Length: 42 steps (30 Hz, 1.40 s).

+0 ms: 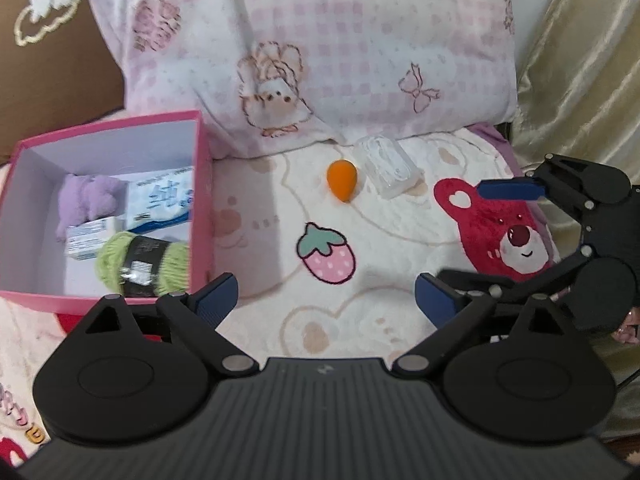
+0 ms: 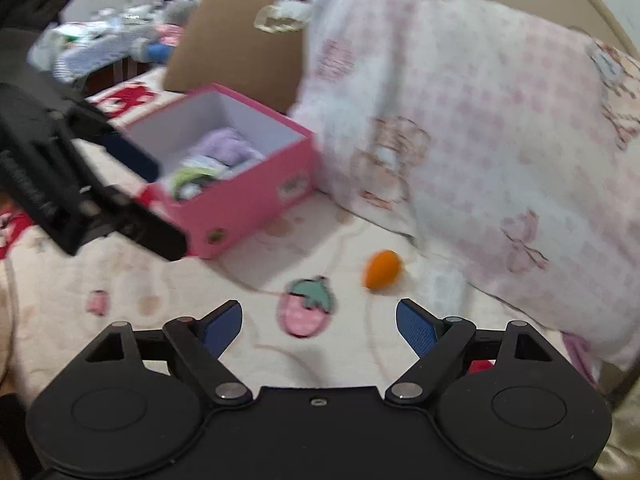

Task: Organize objects
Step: 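Move the left gripper toward the clear plastic case beside the orange sponge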

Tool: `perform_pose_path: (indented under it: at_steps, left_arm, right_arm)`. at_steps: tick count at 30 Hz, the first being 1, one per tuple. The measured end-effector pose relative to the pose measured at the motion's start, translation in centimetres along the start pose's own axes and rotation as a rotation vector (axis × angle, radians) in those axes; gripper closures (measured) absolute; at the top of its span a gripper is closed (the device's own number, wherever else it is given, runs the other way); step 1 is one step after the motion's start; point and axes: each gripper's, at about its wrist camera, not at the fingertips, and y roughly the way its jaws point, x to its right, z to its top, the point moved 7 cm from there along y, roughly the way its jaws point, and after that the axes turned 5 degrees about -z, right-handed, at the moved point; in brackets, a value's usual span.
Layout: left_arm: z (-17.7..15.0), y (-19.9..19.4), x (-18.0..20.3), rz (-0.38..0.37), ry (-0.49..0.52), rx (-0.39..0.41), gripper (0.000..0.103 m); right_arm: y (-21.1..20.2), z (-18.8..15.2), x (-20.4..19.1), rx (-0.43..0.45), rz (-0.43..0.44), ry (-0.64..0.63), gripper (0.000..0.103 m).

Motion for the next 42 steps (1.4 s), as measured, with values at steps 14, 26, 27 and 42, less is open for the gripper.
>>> perform_pose_path:
  at_steps: [14, 26, 27, 42]
  left_arm:
    - [3.0, 8.2, 0.7, -0.02, -0.029, 0.095, 0.011]
    - [3.5, 13.8, -0.4, -0.116, -0.129, 0.21, 0.017]
    - [3.5, 13.9, -0.1, -0.115, -0.126, 0.222, 0.017]
    - [4.5, 19.6, 2.7, -0.285, -0.17, 0.202, 0.042]
  right_arm:
    - [7.2, -3.7, 3.4, 0.019, -0.07, 0.174, 0.016]
    - [11.8, -5.1, 7.2, 0.049, -0.127, 0.147, 0.016]
    - [12.1, -5.5, 7.2, 0.055, -0.148, 0.118, 0.016]
    - [14.1, -6.7, 6.8, 0.119, -0.289, 0.038, 0.016]
